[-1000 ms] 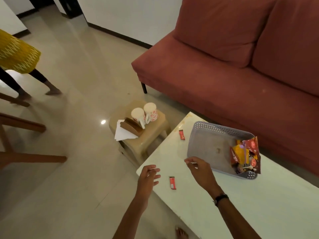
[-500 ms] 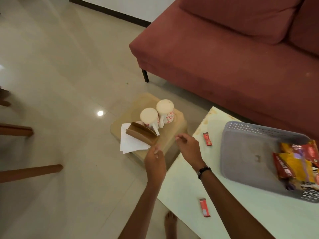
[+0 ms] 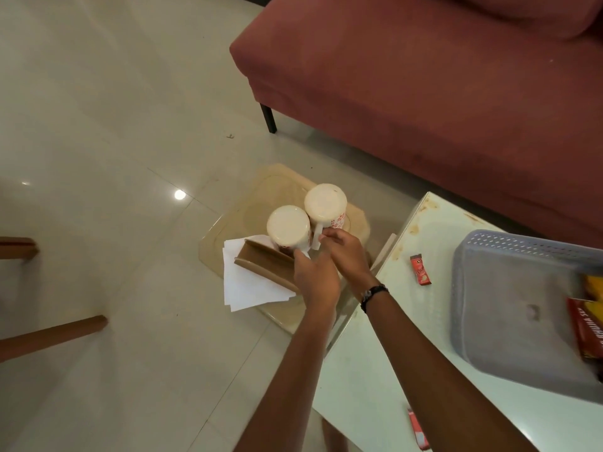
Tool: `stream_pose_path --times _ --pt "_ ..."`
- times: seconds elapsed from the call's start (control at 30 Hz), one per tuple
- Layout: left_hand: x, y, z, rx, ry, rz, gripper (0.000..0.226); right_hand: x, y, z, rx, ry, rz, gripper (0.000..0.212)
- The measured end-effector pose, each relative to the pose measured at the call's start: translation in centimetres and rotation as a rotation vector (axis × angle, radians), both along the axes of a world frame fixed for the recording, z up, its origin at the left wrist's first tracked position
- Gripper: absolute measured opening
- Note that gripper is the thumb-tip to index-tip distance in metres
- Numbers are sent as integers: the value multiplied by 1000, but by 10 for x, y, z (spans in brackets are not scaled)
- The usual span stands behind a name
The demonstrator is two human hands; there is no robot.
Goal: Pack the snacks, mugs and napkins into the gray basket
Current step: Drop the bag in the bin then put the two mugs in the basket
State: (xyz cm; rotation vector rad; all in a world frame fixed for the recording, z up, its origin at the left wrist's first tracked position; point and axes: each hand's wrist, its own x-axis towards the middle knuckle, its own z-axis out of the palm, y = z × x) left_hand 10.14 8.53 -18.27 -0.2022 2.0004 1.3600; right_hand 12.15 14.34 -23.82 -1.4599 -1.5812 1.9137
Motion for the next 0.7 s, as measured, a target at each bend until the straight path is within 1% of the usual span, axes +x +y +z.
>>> stream_pose_path --times 0.1,0.17,0.33,0.4,0.5,0.53,0.7 --pt "-7 7 -7 -45 -41 42 47 -2 1 -3 -36 23 27 24" --pt "-8 13 -11 -68 -50 62 44 -2 2 -4 -18 16 42 23" --pt "-7 29 -17 -63 -81 89 42 2 8 -6 -26 12 63 22" --pt "-9 34 -20 -57 -139 127 39 4 10 -6 -17 6 85 22" --pt "-14 35 -26 38 -311 219 37 5 10 -7 10 4 127 23" --pt "-15 36 -28 50 -324 222 38 5 9 -7 15 7 125 23" --pt "-14 42 -35 25 -199 219 32 3 7 -3 83 54 92 28"
